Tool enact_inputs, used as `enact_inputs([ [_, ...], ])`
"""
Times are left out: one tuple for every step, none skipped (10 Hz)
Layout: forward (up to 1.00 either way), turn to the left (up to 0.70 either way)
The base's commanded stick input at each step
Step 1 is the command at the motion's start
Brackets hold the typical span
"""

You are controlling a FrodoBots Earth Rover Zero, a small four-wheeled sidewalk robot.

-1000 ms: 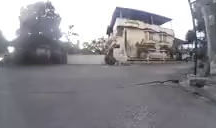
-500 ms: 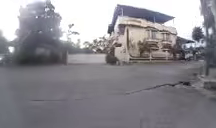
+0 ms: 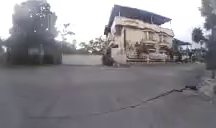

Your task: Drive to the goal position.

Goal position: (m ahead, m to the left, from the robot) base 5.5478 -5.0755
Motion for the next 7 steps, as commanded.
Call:
enact_inputs([
  [1.0,-0.32],
  [1.0,0.0],
  [1.0,0.0],
  [1.0,0.0],
  [1.0,0.0],
  [1.0,0.0],
  [1.0,-0.14],
])
